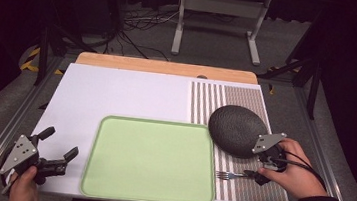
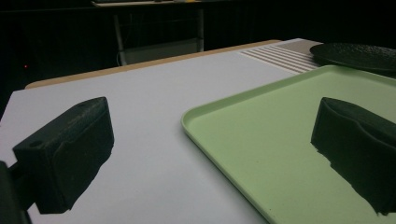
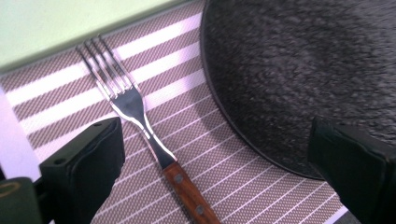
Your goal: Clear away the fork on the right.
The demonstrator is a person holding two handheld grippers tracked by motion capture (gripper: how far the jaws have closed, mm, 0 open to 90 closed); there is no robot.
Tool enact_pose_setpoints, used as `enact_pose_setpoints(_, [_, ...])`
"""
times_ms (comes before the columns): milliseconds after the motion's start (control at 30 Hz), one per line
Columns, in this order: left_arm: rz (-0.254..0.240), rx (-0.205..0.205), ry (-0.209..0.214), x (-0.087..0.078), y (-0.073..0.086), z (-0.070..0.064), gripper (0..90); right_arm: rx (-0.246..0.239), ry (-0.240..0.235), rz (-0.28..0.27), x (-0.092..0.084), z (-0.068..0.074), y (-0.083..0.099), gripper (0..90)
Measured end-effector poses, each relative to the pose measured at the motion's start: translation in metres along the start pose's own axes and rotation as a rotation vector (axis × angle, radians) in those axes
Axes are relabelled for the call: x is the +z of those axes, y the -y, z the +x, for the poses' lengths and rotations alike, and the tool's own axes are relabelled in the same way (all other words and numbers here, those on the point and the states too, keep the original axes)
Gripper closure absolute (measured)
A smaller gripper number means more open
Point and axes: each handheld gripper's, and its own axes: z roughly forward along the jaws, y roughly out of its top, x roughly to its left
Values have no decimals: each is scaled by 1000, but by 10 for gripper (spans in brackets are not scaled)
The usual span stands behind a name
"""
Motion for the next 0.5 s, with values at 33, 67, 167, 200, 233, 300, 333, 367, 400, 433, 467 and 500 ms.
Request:
enact_pose_setpoints(33, [-2, -1, 0, 0, 0, 0, 0, -11, -14, 10, 1, 0, 0, 52])
enact_pose_setpoints(67, [-2, 0, 0, 0, 0, 0, 0, -15, -19, 12, 1, 0, 0, 52])
enact_pose_setpoints(167, [-6, -1, -2, 0, 0, 0, 0, -28, -34, 27, 3, 0, 0, 52])
enact_pose_setpoints(200, [-6, -1, -1, 1, 0, 0, 0, -41, -33, 41, 3, -1, -1, 52])
enact_pose_setpoints(233, [-5, -2, -1, 1, 0, 0, 0, -50, -31, 51, 4, -1, -1, 50])
enact_pose_setpoints(300, [-3, -1, 0, 1, 1, 0, 0, -65, -45, 71, 5, 0, -2, 52])
enact_pose_setpoints(333, [-3, -1, 0, 1, 1, 0, 0, -65, -45, 71, 5, 0, -2, 52])
enact_pose_setpoints(367, [-2, -2, -1, 1, 1, 0, 0, -71, -48, 81, 6, 0, -2, 52])
enact_pose_setpoints(400, [-2, -3, -2, 1, 1, 0, 0, -81, -51, 106, 7, 0, -3, 54])
enact_pose_setpoints(433, [-2, -3, -2, 1, 1, 0, 0, -85, -48, 115, 7, 0, -3, 57])
enact_pose_setpoints(467, [-1, -3, -3, 1, 1, 0, 0, -91, -49, 126, 8, 0, -4, 63])
enact_pose_setpoints(500, [-1, -3, -3, 1, 1, 0, 0, -100, -47, 135, 8, 0, -4, 76])
